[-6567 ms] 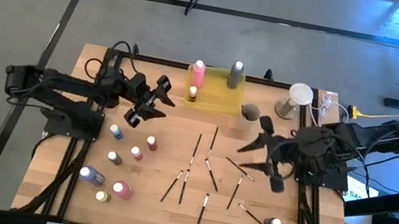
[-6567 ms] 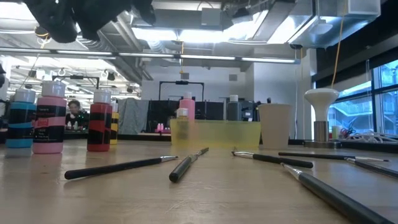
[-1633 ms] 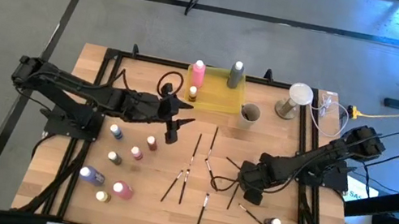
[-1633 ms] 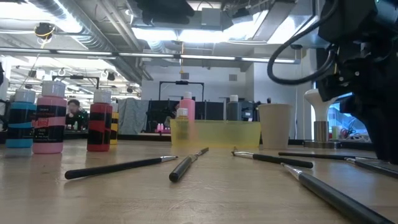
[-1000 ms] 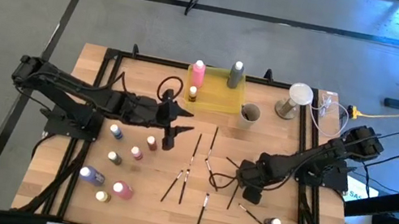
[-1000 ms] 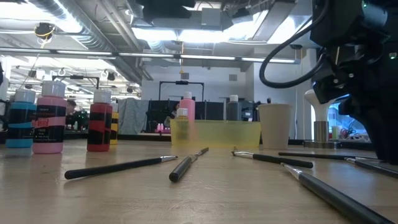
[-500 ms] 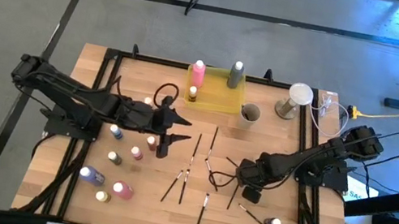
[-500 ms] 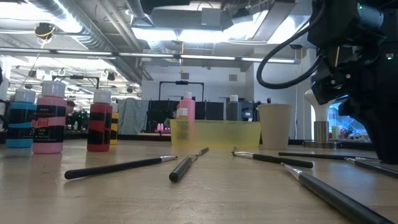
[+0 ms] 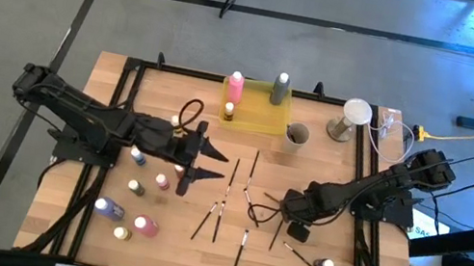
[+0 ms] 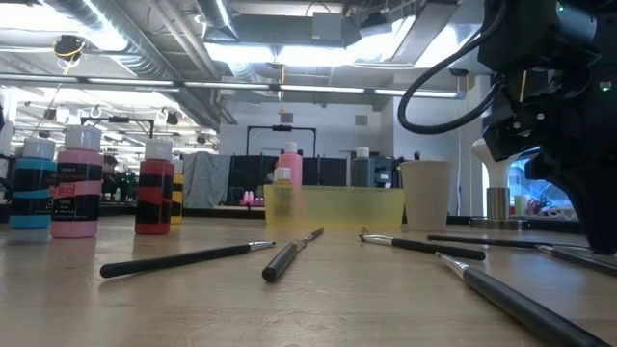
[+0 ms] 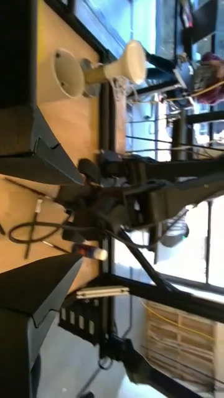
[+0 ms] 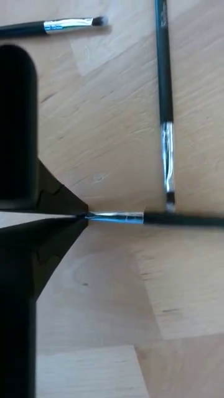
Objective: Pick & Place Paint Supplies
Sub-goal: Put the silver paint brush into the white cup
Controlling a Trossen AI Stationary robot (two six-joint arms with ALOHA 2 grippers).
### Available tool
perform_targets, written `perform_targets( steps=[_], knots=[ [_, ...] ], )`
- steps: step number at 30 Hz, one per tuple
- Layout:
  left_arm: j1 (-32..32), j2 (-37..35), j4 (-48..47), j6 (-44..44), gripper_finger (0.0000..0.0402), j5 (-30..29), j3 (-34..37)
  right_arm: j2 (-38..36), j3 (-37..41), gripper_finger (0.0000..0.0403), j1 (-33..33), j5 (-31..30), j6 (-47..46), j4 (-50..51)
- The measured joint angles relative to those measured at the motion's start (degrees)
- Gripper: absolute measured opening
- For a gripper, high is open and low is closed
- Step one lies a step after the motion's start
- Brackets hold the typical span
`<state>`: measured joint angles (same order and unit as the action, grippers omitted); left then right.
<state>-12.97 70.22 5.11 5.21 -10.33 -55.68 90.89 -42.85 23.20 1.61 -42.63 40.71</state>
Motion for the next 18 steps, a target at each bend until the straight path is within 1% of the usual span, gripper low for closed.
perform_targets(
  steps=[4, 11, 13, 18],
  knots=[
    [-0.2, 0.0, 0.8, 0.0, 0.0187, 0.0, 0.0, 0.0, 0.0, 0.0005, 0.0, -0.1, -0.2, -0.1],
    [-0.2, -0.2, 1.2, 2.9, 0.0187, 0.5, 0.0, 0.0, 0.0, 0.0002, 0.0, -0.6, -0.8, -0.3],
    [-0.2, -0.3, 1.0, 1.1, 0.0187, 0.3, 0.0, 0.0, 0.0, 0.0002, 0.1, -1.2, -2.0, -0.3],
    [-0.2, -0.3, -2.4, -3.7, 0.0187, -3.0, 0.0, 0.2, -0.7, 0.0001, 0.2, -1.5, -4.5, 0.8]
  ],
)
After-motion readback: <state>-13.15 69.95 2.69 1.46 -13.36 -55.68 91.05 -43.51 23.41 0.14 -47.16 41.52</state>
